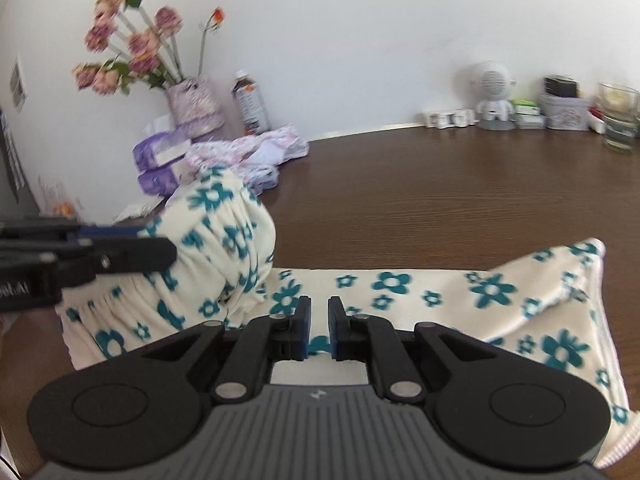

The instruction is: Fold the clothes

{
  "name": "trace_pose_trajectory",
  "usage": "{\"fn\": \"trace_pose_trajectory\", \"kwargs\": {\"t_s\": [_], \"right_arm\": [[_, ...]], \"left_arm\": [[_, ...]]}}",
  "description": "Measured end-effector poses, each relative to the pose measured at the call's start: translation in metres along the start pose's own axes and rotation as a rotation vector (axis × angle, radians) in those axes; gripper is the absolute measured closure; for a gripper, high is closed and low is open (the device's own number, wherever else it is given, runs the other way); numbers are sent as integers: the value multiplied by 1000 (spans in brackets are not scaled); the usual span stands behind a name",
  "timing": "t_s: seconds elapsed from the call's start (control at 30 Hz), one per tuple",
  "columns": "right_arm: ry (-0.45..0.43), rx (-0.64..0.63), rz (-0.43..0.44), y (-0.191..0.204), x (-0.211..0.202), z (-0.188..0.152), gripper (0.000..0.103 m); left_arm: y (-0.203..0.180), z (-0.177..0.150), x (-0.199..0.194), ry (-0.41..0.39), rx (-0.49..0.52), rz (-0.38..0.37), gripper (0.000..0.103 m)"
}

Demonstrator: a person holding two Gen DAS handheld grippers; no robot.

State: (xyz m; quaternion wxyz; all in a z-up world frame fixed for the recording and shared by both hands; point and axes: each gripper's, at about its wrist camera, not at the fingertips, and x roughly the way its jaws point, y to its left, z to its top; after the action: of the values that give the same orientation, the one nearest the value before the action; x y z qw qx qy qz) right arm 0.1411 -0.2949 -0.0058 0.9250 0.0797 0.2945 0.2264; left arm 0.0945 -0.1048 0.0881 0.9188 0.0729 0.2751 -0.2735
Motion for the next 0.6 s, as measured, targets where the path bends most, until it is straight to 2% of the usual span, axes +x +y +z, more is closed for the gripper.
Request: {"fn": "trace_pose_trajectory", "kwargs": {"t_s": [0.13,0.4,0.53,0.6], "right_arm": [[-37,68,-30,-18,-15,-6,94],[-48,146,-68,-39,-32,-22,93],[-51,181,-80,-46,-38,-28,94],[-54,198,-82,-49,-42,-29,94]], "left_arm": [[-17,-2,25,44,15,-45,88],[-47,-10,66,83,44,-58,86],[-47,-9,66,81,20,-109,77],[-39,-5,56,69,-18,-146,76]]}}
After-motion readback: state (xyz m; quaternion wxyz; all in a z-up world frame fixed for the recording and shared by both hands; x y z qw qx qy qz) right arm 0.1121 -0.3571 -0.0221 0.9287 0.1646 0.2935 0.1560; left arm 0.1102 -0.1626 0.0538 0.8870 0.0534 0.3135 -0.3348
